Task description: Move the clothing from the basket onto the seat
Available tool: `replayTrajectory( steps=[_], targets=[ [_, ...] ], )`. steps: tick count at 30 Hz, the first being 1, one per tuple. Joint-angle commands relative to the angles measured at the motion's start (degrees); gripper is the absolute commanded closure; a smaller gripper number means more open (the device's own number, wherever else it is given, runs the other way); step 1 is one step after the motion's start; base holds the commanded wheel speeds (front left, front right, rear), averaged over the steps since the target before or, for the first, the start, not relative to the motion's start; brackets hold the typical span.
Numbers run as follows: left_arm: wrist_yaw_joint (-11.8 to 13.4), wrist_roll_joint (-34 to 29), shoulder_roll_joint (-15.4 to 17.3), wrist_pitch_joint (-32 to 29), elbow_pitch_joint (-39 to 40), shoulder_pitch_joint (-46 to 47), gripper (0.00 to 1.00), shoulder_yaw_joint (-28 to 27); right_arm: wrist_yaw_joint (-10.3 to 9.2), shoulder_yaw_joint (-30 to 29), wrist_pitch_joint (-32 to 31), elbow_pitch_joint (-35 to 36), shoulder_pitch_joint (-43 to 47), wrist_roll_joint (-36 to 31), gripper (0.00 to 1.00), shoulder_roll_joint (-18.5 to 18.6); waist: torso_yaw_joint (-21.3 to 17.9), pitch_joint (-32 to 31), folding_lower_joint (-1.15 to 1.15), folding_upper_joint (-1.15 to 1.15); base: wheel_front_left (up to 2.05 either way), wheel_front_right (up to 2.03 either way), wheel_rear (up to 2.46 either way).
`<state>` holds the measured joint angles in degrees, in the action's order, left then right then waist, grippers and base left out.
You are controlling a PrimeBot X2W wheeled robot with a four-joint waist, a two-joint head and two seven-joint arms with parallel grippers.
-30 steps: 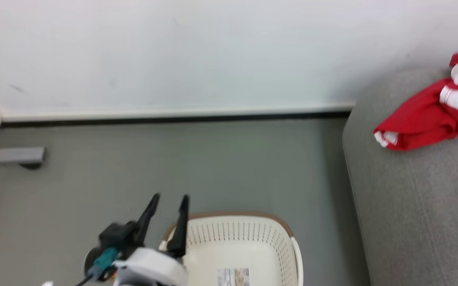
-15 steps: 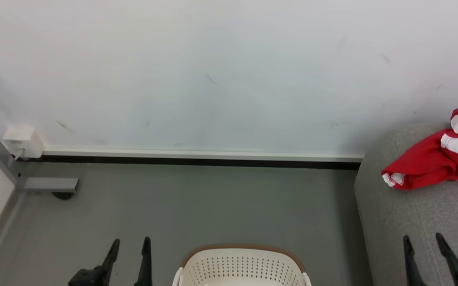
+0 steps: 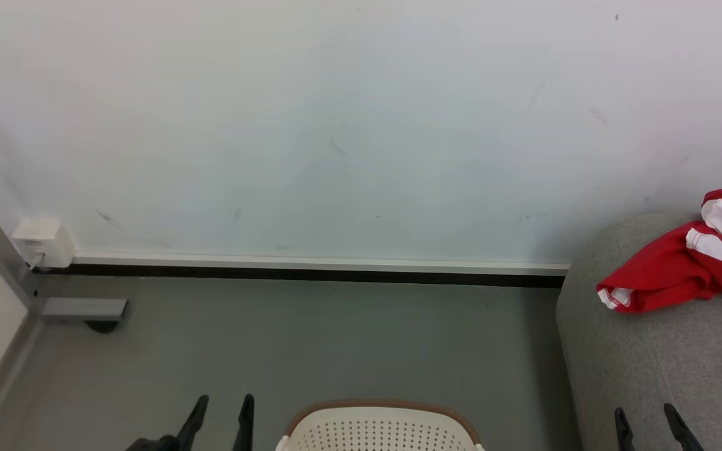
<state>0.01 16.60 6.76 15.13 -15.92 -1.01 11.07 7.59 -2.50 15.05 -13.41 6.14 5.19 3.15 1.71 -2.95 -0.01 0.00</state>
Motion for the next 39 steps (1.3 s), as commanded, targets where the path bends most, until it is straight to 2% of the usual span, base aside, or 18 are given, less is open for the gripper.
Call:
replayTrajectory(
  steps=[1, 22, 23, 27, 39],
  targets=[
    [-0.4, -1.2, 0.0, 0.0, -0.3, 0.7, 0.0, -0.6, -0.2, -0.1, 0.2, -0.2, 0.4, -0.1, 0.0, -0.1, -0.4, 0.0, 0.01, 0.0, 0.0, 0.0, 0.0],
    [-3.9, -3.3, -2.6, 0.0, -3.1, 1.1, 0.0, -4.1, -0.2, 0.6, 0.2, -0.8, -0.3, 0.3, 0.0, -0.3, -3.3, -0.3, 0.01, 0.0, 0.0, 0.0, 0.0],
    [-3.8, -2.9, -2.5, 0.0, -2.9, 0.7, 1.0, -3.8, 0.0, 0.6, 0.0, -1.0, -0.1, 0.3, 1.0, -0.2, -3.3, -0.3, 0.01, 0.0, 0.0, 0.0, 0.0],
    [-3.9, -2.1, -2.6, -0.4, -4.6, -0.1, 1.0, -3.7, 0.0, 0.4, -0.6, -2.7, 0.0, 1.3, 1.0, -0.4, -3.3, -0.3, 0.01, 0.0, 0.0, 0.0, 0.0],
    [-4.5, 10.6, -2.8, -3.9, -3.6, 1.2, 1.0, -6.1, -0.02, -0.3, -4.1, -2.3, -2.1, 15.3, 1.0, -0.4, -3.1, 0.0, 0.01, 0.0, 0.0, 0.0, 0.0]
  ],
)
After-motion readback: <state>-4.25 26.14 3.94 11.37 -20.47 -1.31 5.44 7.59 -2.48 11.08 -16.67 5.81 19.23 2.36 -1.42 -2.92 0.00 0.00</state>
